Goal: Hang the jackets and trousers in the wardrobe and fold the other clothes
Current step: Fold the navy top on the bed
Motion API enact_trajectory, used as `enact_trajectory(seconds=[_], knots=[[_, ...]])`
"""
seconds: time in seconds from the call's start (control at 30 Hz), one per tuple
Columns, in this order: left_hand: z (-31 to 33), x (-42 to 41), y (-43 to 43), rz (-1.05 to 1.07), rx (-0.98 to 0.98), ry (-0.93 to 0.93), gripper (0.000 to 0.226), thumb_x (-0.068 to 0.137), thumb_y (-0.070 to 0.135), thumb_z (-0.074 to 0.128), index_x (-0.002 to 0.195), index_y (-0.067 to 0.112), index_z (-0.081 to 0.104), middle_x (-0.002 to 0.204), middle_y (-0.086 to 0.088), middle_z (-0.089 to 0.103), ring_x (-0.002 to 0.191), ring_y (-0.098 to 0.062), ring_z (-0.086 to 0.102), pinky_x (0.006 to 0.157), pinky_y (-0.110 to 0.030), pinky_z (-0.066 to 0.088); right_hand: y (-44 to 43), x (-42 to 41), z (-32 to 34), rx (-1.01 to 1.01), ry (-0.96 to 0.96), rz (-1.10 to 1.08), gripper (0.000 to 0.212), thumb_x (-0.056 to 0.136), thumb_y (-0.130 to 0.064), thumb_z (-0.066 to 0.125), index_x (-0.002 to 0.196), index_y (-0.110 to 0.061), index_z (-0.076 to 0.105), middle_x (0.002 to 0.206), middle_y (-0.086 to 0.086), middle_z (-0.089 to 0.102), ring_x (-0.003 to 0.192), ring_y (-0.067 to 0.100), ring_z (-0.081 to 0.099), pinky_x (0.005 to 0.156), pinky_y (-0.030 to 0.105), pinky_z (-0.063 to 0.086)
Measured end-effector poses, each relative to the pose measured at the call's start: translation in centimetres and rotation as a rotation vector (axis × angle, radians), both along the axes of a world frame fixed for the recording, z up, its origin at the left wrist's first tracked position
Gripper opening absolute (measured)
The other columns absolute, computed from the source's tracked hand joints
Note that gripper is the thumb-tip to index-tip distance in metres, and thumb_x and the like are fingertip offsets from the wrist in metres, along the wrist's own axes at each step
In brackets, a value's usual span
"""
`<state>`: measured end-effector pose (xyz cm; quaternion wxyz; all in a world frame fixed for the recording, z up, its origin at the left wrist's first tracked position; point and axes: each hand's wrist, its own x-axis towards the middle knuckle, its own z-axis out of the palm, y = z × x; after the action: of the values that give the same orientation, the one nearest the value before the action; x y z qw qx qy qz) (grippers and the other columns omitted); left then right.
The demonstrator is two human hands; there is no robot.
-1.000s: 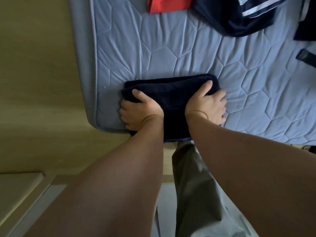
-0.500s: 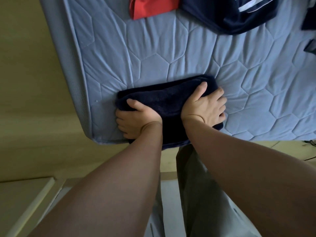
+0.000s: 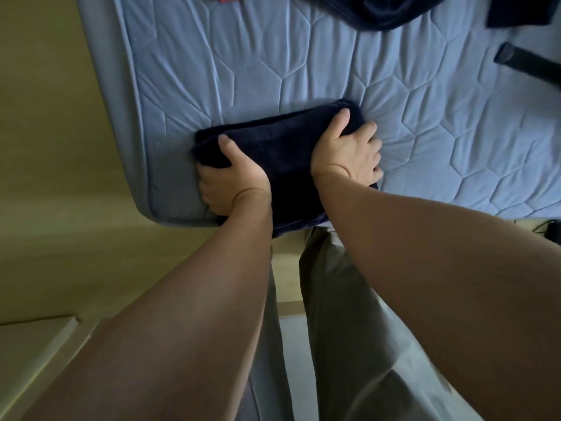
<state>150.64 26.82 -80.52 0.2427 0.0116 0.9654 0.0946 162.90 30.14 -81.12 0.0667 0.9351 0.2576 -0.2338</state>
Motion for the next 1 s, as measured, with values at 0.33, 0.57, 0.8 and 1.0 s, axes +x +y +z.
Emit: enact_trajectory(seconds=[0.33, 0.57, 0.8, 1.0], knots=[[5.0, -3.2, 0.4, 0.046, -0.039, -0.443, 0.097, 0.047, 0.101, 0.050, 0.096, 0.017, 0.060, 0.081, 0.004, 0.053, 0.064, -0.024, 0.047, 0.068, -0.040, 0.038, -1.9, 1.2, 7.7, 0.104, 0.372, -0.198, 0.087, 0.086, -0.082, 0.022, 0.153, -0.027, 0.032, 0.154, 0.002, 0.039, 0.136, 0.029, 0.044, 0.112, 0.056, 0.033], [12.1, -2.3, 0.2, -0.433, -0.058, -0.395, 0.088, 0.043, 0.104, 0.034, 0.068, 0.021, 0.050, 0.077, 0.002, 0.061, 0.060, -0.023, 0.052, 0.059, -0.033, 0.035, -6.3, -1.0, 14.6, 0.050, 0.407, -0.491, 0.082, 0.093, -0.076, 0.028, 0.159, -0.027, 0.022, 0.163, 0.011, 0.026, 0.147, 0.033, 0.030, 0.119, 0.054, 0.018], [27.4, -3.0, 0.3, -0.676, 0.208, -0.149, 0.078, 0.066, 0.093, 0.045, 0.087, 0.020, 0.062, 0.076, 0.007, 0.058, 0.076, -0.023, 0.056, 0.068, -0.032, 0.040, -9.3, -7.4, 30.6, 0.131, 0.856, -1.005, 0.081, 0.092, -0.073, 0.042, 0.159, -0.033, 0.020, 0.160, 0.006, 0.032, 0.137, 0.039, 0.042, 0.112, 0.058, 0.037], [43.4, -5.6, 1.8, -0.291, 0.553, -0.141, 0.075, 0.065, 0.094, 0.047, 0.083, 0.023, 0.063, 0.084, 0.008, 0.068, 0.083, -0.025, 0.067, 0.083, -0.041, 0.057, -7.5, -9.1, 45.7, 0.345, 1.400, -1.136, 0.113, 0.057, -0.089, 0.070, 0.151, -0.038, 0.032, 0.148, 0.005, 0.051, 0.120, 0.040, 0.060, 0.094, 0.063, 0.052]])
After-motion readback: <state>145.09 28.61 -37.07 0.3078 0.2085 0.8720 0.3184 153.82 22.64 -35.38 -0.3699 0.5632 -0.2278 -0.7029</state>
